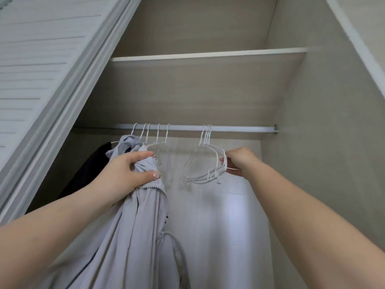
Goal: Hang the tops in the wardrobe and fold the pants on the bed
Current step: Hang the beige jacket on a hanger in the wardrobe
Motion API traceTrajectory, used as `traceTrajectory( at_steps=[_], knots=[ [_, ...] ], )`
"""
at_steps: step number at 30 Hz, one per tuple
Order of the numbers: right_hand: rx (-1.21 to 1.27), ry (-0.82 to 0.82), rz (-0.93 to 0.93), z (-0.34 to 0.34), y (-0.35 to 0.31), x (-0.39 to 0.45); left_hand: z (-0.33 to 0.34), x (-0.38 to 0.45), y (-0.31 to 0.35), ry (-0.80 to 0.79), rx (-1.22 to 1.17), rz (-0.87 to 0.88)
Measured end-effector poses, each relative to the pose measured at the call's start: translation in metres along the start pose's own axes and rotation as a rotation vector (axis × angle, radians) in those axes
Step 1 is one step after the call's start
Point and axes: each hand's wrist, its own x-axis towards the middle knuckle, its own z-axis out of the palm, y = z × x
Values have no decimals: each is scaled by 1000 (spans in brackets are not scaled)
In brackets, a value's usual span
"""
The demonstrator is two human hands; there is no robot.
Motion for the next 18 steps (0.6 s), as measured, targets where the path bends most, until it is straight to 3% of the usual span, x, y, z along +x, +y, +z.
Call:
traceTrajectory(
  at_steps=[5,9,11,15,18],
  knots=[
    [18,-47,29,15,4,7,14,5,-13,-12,-9,-4],
    [29,38,-16,23,3,12,21,5,-22,-9,-26,-16],
    [15,118,-75,25,2,15,24,4,-25,-9,-31,-23],
    [-236,257,-276,27,7,14,24,-2,-29,-3,-31,-36],
    [-299,282,-371,26,16,2,21,-11,-29,-11,-17,-39]
  ],
)
